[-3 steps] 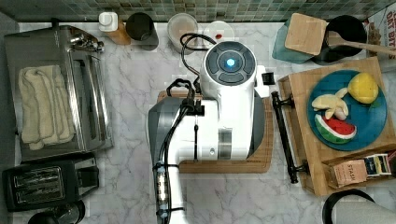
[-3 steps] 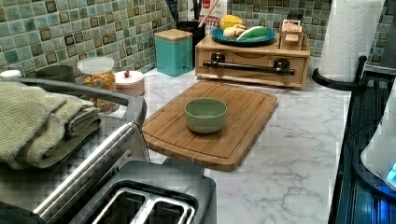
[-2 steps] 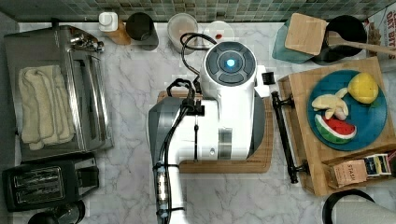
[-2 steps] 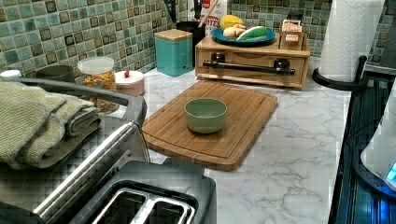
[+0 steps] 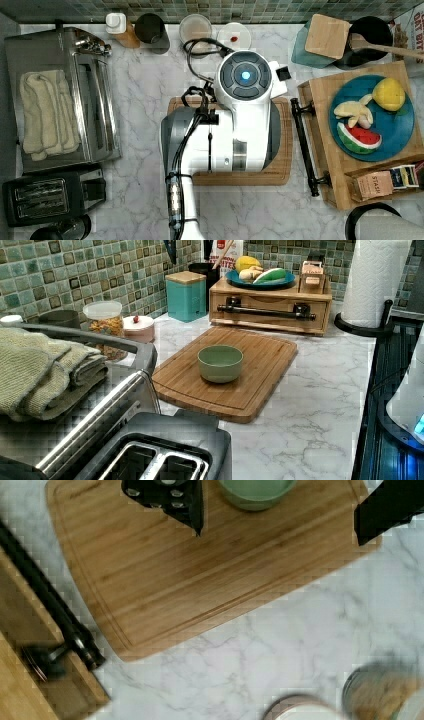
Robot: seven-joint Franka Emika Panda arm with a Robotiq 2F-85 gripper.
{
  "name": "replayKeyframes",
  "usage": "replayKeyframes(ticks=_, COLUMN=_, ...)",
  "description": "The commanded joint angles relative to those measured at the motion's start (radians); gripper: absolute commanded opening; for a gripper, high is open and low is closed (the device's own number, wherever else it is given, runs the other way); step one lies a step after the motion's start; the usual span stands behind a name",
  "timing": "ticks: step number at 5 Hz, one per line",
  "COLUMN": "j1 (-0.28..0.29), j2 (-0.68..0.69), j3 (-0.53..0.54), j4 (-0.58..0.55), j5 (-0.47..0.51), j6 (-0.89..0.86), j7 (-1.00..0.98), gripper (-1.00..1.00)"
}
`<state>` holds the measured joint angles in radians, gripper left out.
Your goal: Open the drawer.
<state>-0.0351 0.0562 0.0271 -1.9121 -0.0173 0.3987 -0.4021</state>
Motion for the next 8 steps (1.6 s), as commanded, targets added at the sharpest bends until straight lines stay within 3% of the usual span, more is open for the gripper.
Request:
replayKeyframes(ticks=1, j1=-0.103, j2=-0.057, j3=-0.097, j4=-0.158, j5=-0.04, j6=0.096, j7=-0.68, gripper=1.0)
replayKeyframes(ticks=2, j1=-0.135, j2=-0.048, j3=-0.139, j4=-0.184, j5=-0.027, j6=0.158, j7=-0.828, gripper=1.0)
replayKeyframes(ticks=4, j1=-0.174, j2=-0.059, j3=-0.175, j4=-0.23, j5=-0.088, j6=0.238, j7=-0.86, gripper=1.0)
replayKeyframes(ticks=5, j1=-0.187, j2=-0.073, j3=-0.178, j4=-0.317, j5=-0.049, j6=0.348, j7=-0.91, gripper=1.0)
replayKeyframes(ticks=7, j1=-0.194, j2=-0.121, j3=-0.142, j4=-0.483, j5=-0.031, j6=0.511, j7=-0.902, gripper=1.0)
replayKeyframes(ticks=8, j1=-0.173, j2=-0.136, j3=-0.152, j4=-0.516, j5=-0.047, j6=0.528, j7=-0.857, gripper=1.0)
